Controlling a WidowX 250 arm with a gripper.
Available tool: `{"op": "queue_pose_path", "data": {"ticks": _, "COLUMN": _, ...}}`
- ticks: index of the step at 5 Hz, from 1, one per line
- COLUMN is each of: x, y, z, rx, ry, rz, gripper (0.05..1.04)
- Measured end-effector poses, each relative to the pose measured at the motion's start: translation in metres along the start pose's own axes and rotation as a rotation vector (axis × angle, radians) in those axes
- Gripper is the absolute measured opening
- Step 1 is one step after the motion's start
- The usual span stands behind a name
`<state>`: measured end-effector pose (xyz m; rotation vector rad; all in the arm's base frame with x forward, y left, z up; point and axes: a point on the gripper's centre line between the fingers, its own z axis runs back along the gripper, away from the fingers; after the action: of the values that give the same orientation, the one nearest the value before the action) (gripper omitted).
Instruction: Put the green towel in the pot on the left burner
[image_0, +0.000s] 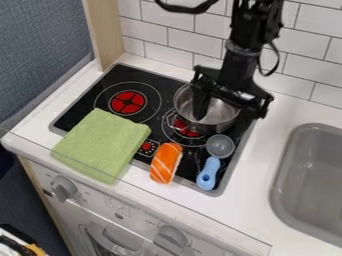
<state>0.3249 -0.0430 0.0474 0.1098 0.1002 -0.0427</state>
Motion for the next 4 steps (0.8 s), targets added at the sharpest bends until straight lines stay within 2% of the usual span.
{"op": "queue_pose_path", "data": {"ticks": 2, "x": -0.033, "y": 0.048, "z": 0.003, "rx": 0.017, "ry": -0.079, "rz": 0.03, "gripper": 1.001}}
{"op": "queue_pose_path", "data": {"ticks": 3, "x": -0.054, "y": 0.085, "z": -0.002, "rx": 0.025, "ry": -0.102, "rz": 0.047, "gripper": 1.001}}
{"op": "queue_pose_path", "data": {"ticks": 4, "x": -0.062, "y": 0.116, "z": -0.007, "rx": 0.025, "ry": -0.091, "rz": 0.115, "gripper": 1.001}}
